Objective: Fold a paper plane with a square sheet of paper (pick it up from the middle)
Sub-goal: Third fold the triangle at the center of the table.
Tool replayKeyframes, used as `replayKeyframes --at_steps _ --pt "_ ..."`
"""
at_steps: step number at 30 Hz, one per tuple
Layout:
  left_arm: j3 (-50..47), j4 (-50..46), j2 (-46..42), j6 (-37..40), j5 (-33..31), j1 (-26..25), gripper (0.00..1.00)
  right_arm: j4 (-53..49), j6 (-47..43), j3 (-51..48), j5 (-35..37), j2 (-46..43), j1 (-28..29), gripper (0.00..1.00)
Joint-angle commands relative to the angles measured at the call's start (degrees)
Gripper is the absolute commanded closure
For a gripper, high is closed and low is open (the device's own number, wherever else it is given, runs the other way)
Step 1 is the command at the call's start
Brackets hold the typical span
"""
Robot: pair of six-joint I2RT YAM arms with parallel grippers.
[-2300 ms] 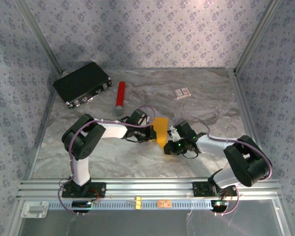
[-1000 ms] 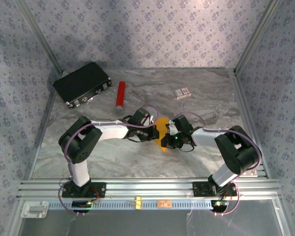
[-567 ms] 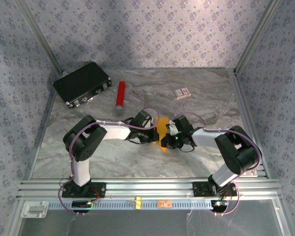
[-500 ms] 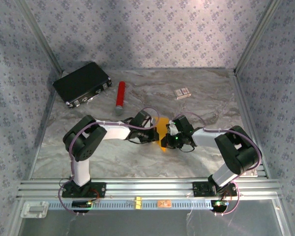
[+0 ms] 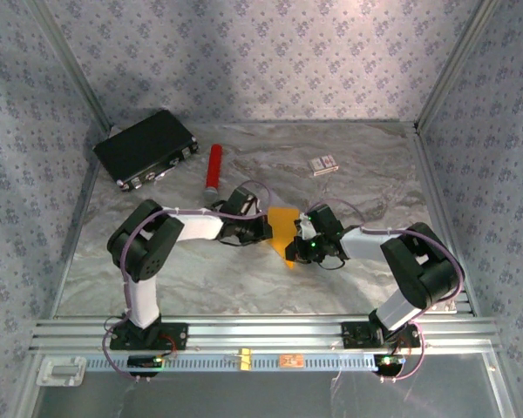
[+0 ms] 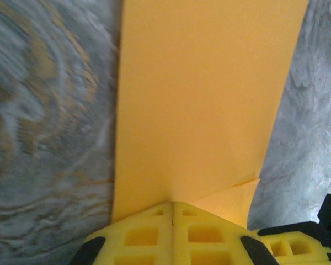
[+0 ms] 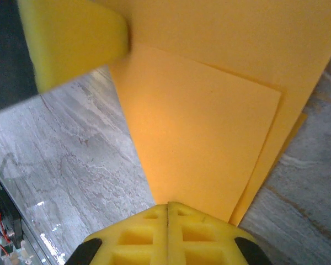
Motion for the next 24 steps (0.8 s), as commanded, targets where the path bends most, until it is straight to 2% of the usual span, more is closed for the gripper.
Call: replayKeyframes --at_steps 1,9,16,24 --pt "1.9 -3.5 1.8 1.9 -3.0 2.1 0.99 -8.3 -1.3 -2.6 5.8 1.9 -0.7 1.00" --pt "3.0 -5.4 2.1 2.5 -2.5 4.0 0.99 -9.0 -2.3 -2.5 5.4 0.9 -1.3 1.00" --pt "4.4 -6.6 -1.6 3.0 -1.6 4.0 0.98 -10.4 -4.9 -1.6 4.0 0.4 -2.2 1.00" --pt "6.3 -6.8 -4.8 4.8 0.5 -0.7 0.96 -11.1 -6.8 -0.5 2.8 1.3 -3.1 1.00"
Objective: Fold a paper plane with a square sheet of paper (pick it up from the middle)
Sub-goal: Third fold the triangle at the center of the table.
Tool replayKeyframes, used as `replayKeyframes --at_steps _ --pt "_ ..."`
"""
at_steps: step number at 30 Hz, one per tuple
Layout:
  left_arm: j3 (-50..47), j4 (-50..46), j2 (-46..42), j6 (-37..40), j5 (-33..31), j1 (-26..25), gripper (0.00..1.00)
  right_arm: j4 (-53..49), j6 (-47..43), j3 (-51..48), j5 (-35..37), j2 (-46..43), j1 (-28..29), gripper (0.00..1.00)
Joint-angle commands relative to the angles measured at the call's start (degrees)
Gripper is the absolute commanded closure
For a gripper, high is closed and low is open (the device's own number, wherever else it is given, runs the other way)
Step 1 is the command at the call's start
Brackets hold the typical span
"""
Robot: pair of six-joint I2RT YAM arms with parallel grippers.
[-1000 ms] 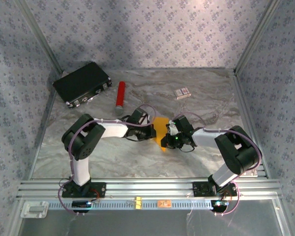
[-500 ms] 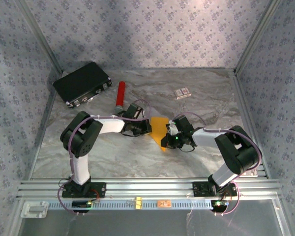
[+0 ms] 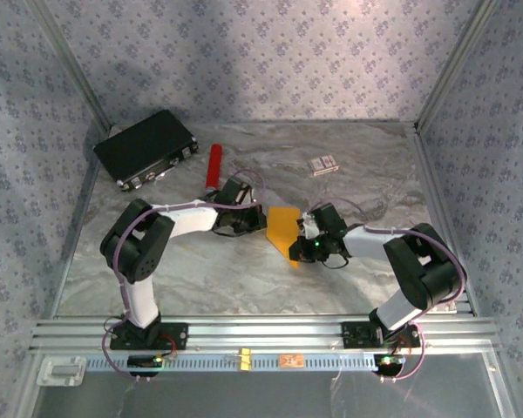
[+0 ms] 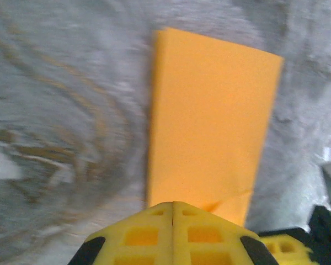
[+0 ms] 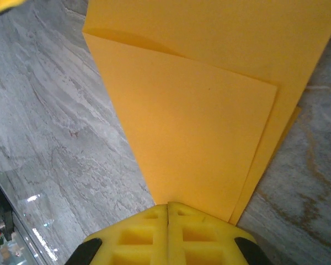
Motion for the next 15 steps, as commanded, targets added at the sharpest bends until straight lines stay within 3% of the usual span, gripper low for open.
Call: replayKeyframes --at_steps 1,9,15 --pt "2.5 -0.3 -1.5 2.3 2.2 -3.3 0.96 -7.8 -2.2 -0.7 3.6 2.1 -0.9 1.00" --pt "2.2 2.4 4.2 0.5 2.5 -6.0 0.97 -7.6 -2.3 -0.9 3.4 1.5 -1.1 1.00" --pt "4.0 -3.6 7.6 3.6 -1.3 -5.9 1.00 -7.9 -2.5 0.0 2.5 0.2 -1.4 0.99"
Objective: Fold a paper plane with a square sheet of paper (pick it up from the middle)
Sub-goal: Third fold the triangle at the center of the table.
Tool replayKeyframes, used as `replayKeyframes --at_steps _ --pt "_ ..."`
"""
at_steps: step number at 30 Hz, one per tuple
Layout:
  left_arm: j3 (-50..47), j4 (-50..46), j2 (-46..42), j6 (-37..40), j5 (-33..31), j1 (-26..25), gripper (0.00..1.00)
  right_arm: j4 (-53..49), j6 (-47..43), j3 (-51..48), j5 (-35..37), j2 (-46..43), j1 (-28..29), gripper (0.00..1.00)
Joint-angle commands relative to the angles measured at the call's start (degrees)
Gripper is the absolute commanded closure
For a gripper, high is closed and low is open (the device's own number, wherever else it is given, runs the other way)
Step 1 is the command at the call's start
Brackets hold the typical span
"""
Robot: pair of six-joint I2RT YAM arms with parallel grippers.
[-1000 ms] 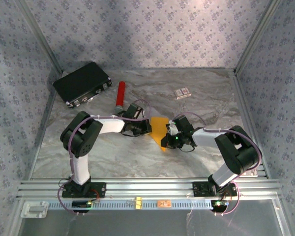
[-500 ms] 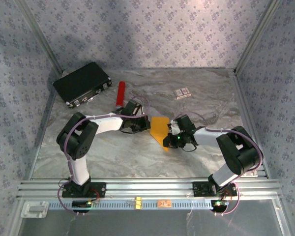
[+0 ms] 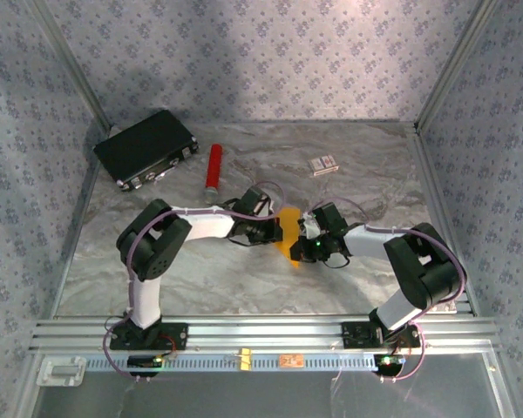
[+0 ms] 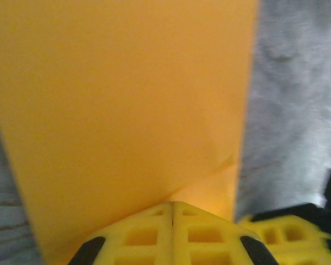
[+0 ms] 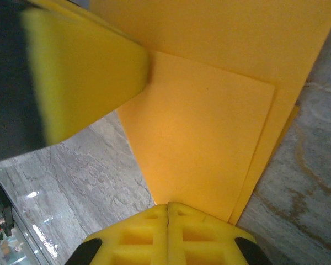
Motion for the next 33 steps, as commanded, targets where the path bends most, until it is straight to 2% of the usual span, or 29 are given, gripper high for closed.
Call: replayKeyframes --at_steps 1,8,22,27,33 --pt "2.0 -5.4 1.5 3.0 -3.3 0.1 1.00 -6.5 -1.0 -0.2 3.2 -0.2 -0.6 0.99" --pt "-1.0 -5.2 0.5 2.6 -3.7 0.1 1.00 -3.8 2.4 1.1 2.5 -4.2 0.8 0.98" --pt "-2.5 -1.5 0.6 -0.7 -2.1 -0.1 1.00 4.1 7.8 4.6 7.0 2.4 4.2 0.96" --pt "-2.2 -1.9 0.5 -0.5 -2.2 0.0 1.00 2.6 6.7 2.7 6.6 2.7 4.2 0.95" --pt "-2.2 -2.1 0.3 -0.6 -2.4 0.0 1.00 0.6 5.7 -2.5 7.3 -1.9 3.5 0.95"
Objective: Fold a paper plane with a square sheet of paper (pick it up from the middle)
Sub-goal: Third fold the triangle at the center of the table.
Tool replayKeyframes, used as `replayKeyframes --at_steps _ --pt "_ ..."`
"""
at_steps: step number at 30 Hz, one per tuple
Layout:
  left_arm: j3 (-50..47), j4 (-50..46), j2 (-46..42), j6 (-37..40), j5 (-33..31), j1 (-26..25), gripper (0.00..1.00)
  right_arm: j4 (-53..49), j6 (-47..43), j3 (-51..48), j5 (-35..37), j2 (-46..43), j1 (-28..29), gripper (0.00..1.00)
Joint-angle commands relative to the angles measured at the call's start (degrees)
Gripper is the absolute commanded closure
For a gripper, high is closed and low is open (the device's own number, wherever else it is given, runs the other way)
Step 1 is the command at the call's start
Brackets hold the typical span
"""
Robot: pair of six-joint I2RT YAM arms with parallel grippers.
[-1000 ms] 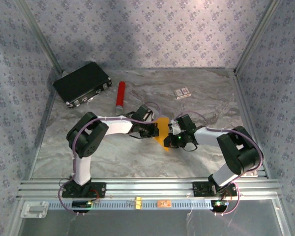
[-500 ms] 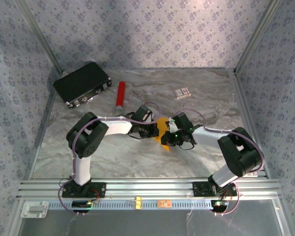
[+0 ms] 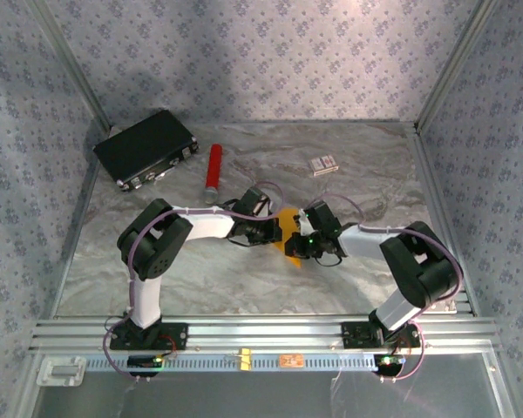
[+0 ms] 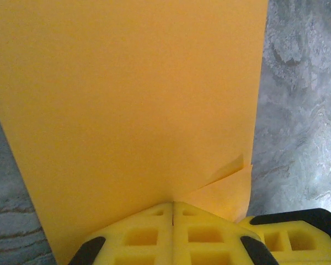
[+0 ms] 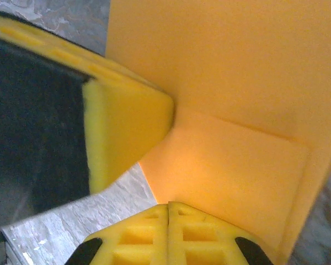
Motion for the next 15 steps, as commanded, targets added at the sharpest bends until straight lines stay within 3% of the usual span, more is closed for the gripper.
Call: replayKeyframes --at_steps 1,8,15 --pt "-1.7 -3.1 0.5 -0.2 -1.9 -0.2 1.00 -4.5 -0.8 -3.7 1.2 -2.7 -0.6 0.95" --pt "-1.6 -3.4 0.4 0.2 -1.9 -0.2 1.00 -4.2 0.0 -3.4 -0.4 -6.5 -1.0 0.95" --pt "-1.7 -3.1 0.5 0.1 -1.9 -0.2 1.00 -0.1 1.8 1.5 -2.0 -1.3 0.4 0.94"
